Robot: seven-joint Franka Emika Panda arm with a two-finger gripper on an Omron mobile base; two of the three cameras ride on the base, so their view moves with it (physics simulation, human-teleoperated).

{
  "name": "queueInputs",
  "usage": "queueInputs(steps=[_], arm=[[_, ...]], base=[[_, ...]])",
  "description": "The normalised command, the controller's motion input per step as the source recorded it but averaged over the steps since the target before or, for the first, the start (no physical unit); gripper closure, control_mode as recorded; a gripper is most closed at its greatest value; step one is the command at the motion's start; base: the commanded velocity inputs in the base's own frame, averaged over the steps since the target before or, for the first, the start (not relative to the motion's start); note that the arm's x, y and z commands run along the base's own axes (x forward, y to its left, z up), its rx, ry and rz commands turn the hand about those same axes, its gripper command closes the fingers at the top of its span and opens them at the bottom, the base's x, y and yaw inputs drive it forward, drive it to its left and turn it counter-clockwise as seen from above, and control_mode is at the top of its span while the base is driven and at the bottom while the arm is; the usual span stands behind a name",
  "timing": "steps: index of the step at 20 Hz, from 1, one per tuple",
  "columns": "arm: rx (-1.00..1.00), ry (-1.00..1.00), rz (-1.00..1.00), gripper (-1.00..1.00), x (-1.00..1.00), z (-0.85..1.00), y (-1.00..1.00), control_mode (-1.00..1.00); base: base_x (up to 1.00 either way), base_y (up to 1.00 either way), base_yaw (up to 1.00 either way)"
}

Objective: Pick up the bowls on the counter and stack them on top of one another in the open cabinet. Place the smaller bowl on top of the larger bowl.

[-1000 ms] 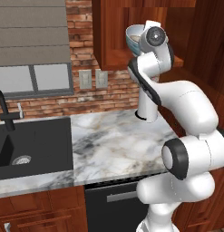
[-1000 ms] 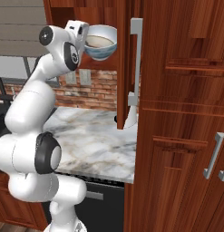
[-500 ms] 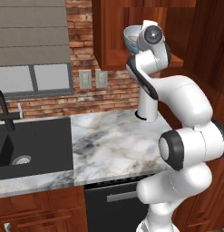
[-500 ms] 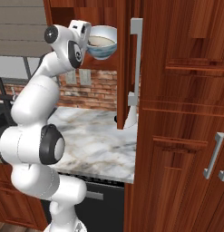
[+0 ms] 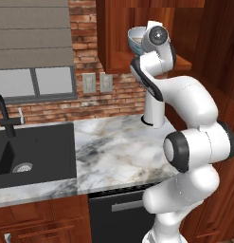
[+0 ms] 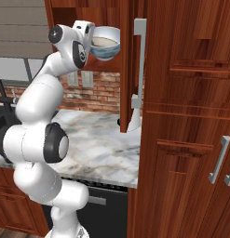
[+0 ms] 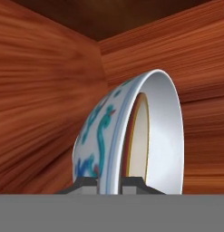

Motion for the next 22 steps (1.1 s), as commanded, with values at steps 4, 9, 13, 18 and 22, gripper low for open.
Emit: queueInputs(steps=[4,9,13,18,22], arm=[[0.00,0.01,0.02,1.00,0.23,0.00,0.00,-1.00],[-0.01,0.02,0.02,1.00,0.23,0.00,0.00,-1.00],[-0.02,0.05,0.02,1.00,0.20,0.00,0.00,-1.00],[-0.02,0.06,0.02,1.00,0.18,0.00,0.00,-1.00],[-0.01,0.05,0.01,1.00,0.14,0.00,0.00,-1.00]], base=[[0.00,0.00,0.00],[0.00,0.00,0.00],[0.00,0.00,0.00],[0.00,0.00,0.00],[0.00,0.00,0.00]])
